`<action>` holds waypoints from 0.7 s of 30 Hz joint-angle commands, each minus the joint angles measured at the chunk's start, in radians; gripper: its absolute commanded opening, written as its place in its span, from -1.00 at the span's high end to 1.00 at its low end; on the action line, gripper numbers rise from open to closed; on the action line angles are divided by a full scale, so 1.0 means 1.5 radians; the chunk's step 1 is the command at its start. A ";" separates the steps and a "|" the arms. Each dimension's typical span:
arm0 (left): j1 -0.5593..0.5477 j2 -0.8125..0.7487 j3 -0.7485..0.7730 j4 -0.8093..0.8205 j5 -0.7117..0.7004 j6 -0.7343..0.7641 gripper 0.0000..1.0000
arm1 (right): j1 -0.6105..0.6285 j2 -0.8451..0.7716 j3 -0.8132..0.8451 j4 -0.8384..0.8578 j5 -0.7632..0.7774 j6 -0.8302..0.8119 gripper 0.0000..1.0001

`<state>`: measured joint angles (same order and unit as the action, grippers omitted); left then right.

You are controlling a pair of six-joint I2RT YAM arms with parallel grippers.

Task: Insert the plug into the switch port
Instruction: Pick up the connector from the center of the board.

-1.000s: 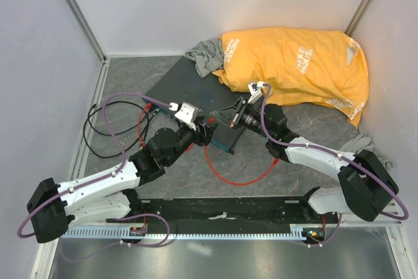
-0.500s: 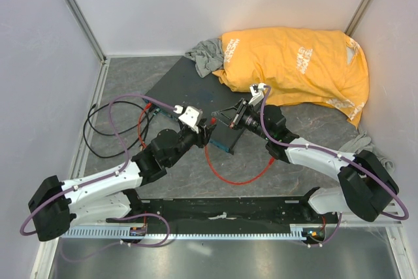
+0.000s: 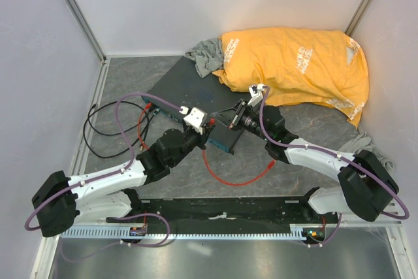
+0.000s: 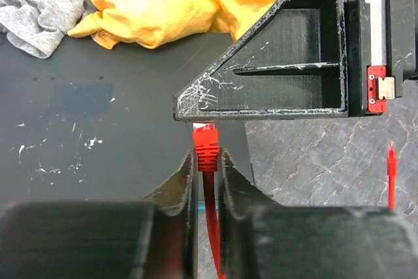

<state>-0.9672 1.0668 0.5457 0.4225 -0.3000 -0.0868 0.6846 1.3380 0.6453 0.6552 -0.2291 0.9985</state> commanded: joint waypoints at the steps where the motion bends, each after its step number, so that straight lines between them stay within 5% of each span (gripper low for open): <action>1: -0.001 -0.002 0.014 0.026 -0.008 0.006 0.97 | 0.006 -0.002 0.005 0.020 0.003 0.001 1.00; 4: 0.003 -0.015 0.020 -0.003 -0.002 0.008 0.97 | 0.006 0.009 0.015 0.012 0.011 -0.005 0.89; 11: 0.145 -0.066 0.034 -0.147 0.146 -0.036 0.97 | -0.009 0.050 0.118 -0.088 0.043 -0.105 -0.31; 14: 0.221 -0.076 0.050 -0.218 0.196 -0.011 0.97 | -0.037 0.091 0.190 -0.133 0.045 -0.153 -0.67; 21: 0.454 -0.027 0.106 -0.345 0.372 0.022 0.97 | -0.125 0.222 0.333 -0.152 0.006 -0.301 -0.86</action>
<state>-0.4473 0.9878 0.6350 0.0315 0.0654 -0.1032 0.5594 1.5707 1.0340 0.4530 -0.1867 0.7216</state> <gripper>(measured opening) 0.069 0.925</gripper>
